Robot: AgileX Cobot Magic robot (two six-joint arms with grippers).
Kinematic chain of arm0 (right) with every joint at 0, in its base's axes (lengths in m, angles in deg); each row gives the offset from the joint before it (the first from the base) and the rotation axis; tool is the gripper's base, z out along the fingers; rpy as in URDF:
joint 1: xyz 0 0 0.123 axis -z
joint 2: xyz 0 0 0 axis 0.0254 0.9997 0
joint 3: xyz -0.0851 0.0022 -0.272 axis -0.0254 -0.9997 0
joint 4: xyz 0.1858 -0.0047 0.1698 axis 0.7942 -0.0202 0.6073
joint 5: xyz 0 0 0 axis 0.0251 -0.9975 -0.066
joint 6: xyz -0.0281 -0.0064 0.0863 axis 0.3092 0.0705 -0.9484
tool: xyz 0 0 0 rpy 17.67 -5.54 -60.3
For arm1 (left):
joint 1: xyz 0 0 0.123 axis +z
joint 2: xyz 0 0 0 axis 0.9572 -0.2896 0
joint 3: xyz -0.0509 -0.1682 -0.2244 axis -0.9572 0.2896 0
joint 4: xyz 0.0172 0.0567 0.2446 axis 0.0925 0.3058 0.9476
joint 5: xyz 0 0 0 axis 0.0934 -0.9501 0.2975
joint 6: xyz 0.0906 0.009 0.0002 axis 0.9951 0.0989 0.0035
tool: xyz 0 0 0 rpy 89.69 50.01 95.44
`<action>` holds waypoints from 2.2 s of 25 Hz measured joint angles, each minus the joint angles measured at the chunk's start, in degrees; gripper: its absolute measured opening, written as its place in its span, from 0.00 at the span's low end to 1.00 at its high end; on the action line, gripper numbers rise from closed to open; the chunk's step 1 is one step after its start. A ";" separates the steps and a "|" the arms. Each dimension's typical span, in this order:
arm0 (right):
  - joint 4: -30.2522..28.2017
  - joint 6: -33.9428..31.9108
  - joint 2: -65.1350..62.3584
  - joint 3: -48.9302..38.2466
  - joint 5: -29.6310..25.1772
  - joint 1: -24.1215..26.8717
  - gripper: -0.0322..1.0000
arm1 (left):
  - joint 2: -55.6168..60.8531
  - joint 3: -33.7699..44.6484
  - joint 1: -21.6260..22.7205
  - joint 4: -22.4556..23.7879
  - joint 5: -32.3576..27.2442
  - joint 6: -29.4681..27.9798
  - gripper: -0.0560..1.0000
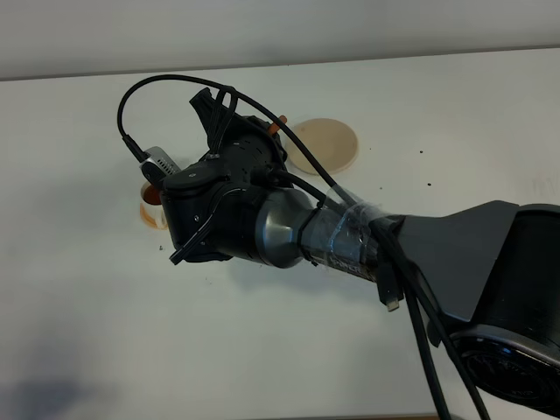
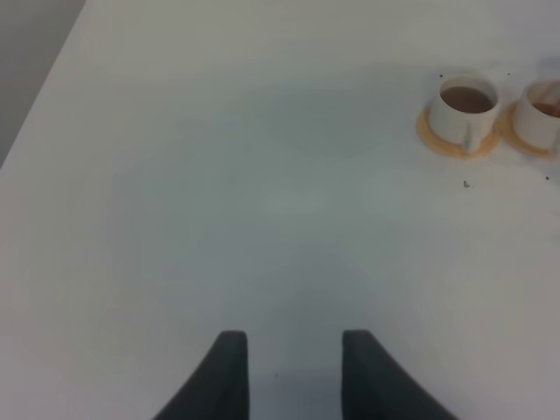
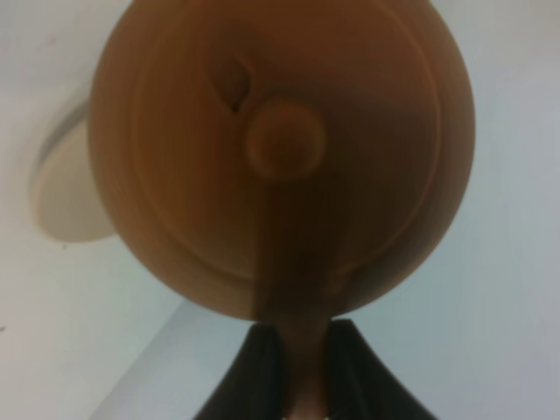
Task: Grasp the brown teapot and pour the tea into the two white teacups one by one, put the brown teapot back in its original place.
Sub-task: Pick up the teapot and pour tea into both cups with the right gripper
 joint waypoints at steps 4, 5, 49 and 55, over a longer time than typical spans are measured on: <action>-0.47 0.41 0.00 0.00 -0.15 0.00 0.12 | 0.00 0.00 0.00 0.00 0.00 0.00 0.30; -0.65 0.54 0.00 0.00 -0.15 0.00 0.12 | 0.00 0.00 0.00 0.00 0.00 0.00 0.30; -5.14 4.08 0.00 0.00 0.40 -0.51 0.12 | 0.00 0.00 0.00 0.00 0.00 0.00 0.30; -5.24 4.47 0.00 0.00 0.58 -0.51 0.12 | 0.00 0.00 0.00 0.00 0.00 0.00 0.30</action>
